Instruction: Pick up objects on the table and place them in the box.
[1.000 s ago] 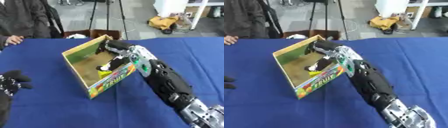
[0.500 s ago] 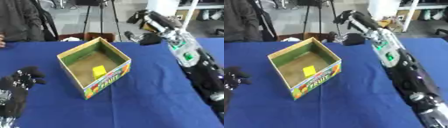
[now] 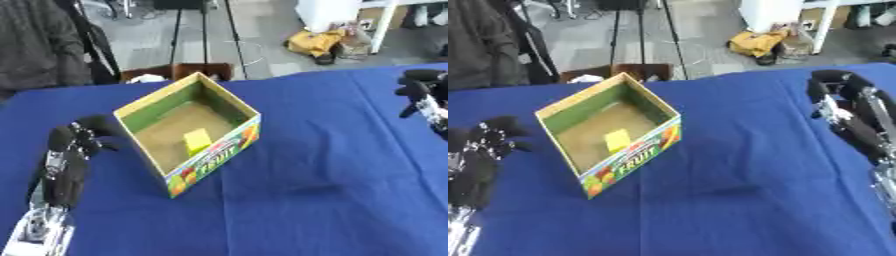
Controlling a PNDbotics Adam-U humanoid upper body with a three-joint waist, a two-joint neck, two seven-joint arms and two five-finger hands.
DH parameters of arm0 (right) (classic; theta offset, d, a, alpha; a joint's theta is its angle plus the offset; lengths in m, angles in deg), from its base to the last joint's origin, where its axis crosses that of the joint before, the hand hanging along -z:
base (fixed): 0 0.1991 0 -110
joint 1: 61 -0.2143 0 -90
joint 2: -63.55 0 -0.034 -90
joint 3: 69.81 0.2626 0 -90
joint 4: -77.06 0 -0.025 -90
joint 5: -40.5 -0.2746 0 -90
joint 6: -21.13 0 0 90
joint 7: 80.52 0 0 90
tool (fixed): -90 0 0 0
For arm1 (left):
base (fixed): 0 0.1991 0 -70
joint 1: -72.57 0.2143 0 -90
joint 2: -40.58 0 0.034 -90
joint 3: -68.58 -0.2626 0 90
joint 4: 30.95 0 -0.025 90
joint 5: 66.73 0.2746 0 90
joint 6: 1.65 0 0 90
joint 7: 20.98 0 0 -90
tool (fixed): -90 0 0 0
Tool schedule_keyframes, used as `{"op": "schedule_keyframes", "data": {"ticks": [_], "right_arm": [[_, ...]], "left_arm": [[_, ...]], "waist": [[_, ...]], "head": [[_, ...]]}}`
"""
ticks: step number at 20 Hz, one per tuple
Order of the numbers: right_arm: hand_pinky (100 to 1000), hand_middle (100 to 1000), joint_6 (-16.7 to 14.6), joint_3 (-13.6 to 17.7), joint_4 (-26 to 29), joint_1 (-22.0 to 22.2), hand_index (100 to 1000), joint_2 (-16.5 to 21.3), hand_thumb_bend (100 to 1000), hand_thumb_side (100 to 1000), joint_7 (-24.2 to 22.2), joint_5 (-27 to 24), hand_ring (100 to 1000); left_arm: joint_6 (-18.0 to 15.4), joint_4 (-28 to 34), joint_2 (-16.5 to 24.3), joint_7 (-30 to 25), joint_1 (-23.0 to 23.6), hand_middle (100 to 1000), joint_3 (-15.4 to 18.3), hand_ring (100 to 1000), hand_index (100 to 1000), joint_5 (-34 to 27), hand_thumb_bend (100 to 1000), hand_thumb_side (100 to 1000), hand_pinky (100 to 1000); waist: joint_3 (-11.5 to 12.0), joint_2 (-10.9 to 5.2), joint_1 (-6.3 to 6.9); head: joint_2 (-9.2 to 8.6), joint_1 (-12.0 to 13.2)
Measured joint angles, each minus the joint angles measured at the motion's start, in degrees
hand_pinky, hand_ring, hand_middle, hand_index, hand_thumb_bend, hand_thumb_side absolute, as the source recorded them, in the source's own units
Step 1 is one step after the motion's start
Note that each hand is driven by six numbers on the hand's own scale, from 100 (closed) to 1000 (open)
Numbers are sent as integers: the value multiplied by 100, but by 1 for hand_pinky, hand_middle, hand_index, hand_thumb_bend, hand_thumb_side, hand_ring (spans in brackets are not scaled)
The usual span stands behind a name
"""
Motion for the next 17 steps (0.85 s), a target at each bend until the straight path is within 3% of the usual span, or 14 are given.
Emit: {"op": "schedule_keyframes", "data": {"ticks": [9, 17], "right_arm": [[450, 657, 89, 391, 220, 674, 778, -665, 286, 652, 627, -529, 673], [445, 650, 108, 408, 239, 810, 774, -799, 288, 648, 716, -530, 668]], "left_arm": [[1, -41, 0, 60, 50, 582, 35, 675, 745, 23, 842, 903, 569], [-2, -43, -8, 58, 108, 582, 35, 675, 744, 32, 839, 905, 571]], "waist": [[-84, 57, 36], [-59, 62, 37]], "head": [[88, 59], [116, 66]]}}
